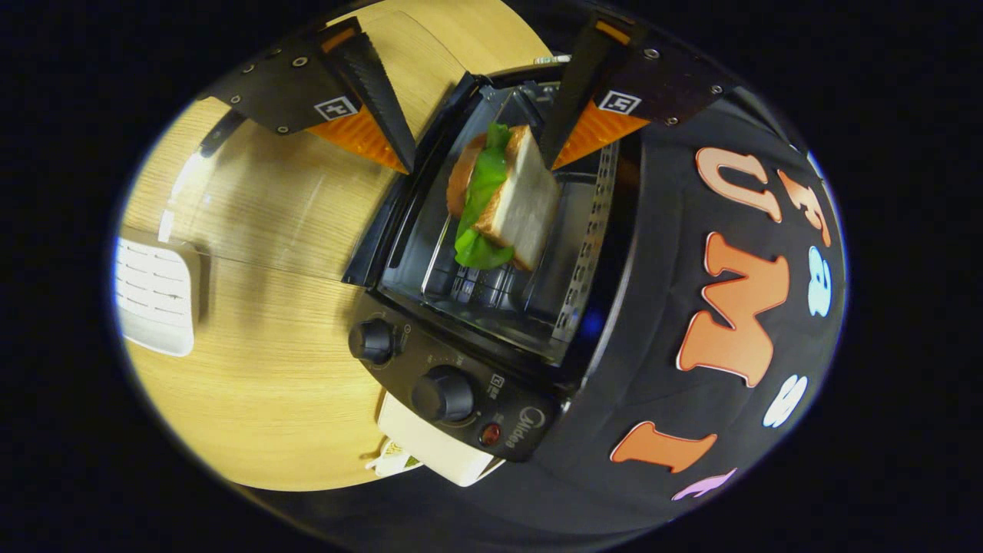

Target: Open the toaster oven, put the food inside, and close the toaster oven door.

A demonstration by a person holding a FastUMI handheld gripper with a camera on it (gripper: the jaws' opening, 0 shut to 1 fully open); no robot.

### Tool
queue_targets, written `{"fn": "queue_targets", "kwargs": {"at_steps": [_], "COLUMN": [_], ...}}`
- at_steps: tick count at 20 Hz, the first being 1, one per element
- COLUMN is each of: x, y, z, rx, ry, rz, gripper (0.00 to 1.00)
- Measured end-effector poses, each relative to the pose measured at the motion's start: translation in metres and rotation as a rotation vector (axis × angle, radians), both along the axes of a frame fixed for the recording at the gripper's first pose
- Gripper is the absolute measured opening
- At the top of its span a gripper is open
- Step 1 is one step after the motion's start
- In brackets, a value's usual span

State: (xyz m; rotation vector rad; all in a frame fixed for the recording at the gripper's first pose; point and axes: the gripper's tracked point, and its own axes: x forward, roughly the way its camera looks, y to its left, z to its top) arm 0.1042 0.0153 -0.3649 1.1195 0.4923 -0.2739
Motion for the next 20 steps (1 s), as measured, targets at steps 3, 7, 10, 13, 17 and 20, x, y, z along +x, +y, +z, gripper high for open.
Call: {"fn": "queue_targets", "kwargs": {"at_steps": [3, 7, 10, 13, 17, 20], "x": [-0.043, -0.101, -0.144, -0.179, -0.195, -0.194], "y": [-0.003, -0.002, -0.021, -0.023, -0.012, -0.016], "z": [0.025, 0.028, 0.012, -0.001, -0.041, -0.066], "rx": [-0.109, -0.403, -0.782, -0.991, -1.084, -1.122], "ry": [-0.051, -0.008, 0.089, 0.161, 0.252, 0.325], "rz": [0.078, 0.335, 0.509, 0.627, 0.722, 0.738], "gripper": [0.98, 0.98, 0.98, 0.99, 0.99, 1.0]}}
